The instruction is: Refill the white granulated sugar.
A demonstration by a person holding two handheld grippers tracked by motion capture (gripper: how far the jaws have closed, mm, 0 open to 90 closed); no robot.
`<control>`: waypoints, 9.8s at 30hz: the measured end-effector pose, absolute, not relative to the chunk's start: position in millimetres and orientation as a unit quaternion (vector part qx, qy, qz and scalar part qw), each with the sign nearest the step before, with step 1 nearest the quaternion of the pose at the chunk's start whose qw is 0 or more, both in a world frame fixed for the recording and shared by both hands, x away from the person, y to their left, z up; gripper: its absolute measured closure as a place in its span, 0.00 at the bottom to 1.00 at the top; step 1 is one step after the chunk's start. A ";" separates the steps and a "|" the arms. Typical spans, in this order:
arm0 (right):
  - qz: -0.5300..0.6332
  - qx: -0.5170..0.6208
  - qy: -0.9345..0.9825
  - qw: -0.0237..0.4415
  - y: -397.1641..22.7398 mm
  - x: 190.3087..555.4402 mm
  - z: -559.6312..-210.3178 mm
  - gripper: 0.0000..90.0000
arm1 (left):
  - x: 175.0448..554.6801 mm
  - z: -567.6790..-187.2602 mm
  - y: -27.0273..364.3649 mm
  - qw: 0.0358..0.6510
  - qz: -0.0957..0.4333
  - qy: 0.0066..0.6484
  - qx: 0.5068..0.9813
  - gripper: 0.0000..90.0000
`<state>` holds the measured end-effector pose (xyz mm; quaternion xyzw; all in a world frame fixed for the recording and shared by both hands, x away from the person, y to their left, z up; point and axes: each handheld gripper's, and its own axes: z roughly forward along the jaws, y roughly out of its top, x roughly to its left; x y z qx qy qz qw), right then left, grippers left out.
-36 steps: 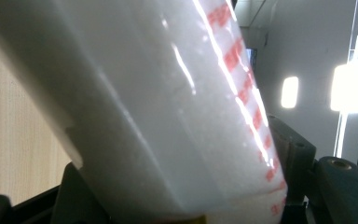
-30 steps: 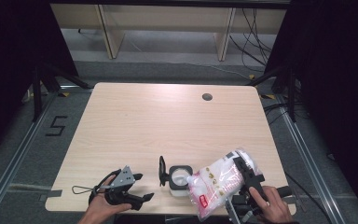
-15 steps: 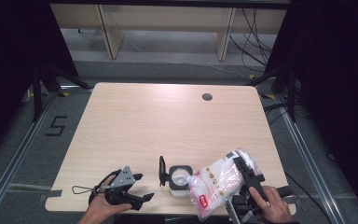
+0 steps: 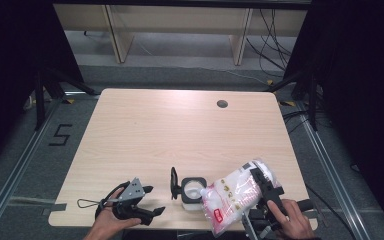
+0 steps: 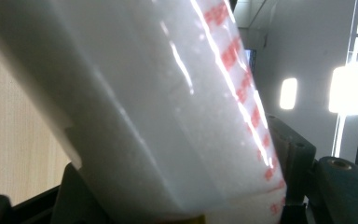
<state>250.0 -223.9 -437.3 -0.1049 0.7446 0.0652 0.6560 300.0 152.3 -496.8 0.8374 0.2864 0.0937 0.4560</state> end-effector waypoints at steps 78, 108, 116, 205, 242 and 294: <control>0.052 -0.108 0.747 0.654 -224.0 248.6 -434.7 0.43 | 298.8 -497.3 151.0 0.461 0.092 0.293 0.832 0.22; 0.048 -0.120 0.755 0.642 -226.4 253.0 -440.4 0.46 | 298.9 -497.2 150.7 0.462 0.089 0.293 0.833 0.22; 0.022 -0.151 0.746 0.648 -225.5 252.7 -445.5 0.50 | 298.6 -497.4 150.7 0.462 0.089 0.294 0.832 0.22; 0.492 0.206 0.790 0.302 -272.6 349.8 -495.9 0.57 | 302.7 -492.4 155.5 0.460 0.100 0.291 0.833 0.23; 0.526 0.320 0.751 0.237 -293.7 349.6 -502.0 0.49 | 301.6 -492.2 157.2 0.461 0.102 0.295 0.831 0.23; 0.412 0.434 0.761 0.251 -310.5 260.5 -486.8 0.28 | 305.5 -477.1 147.8 0.478 0.090 0.296 0.822 0.23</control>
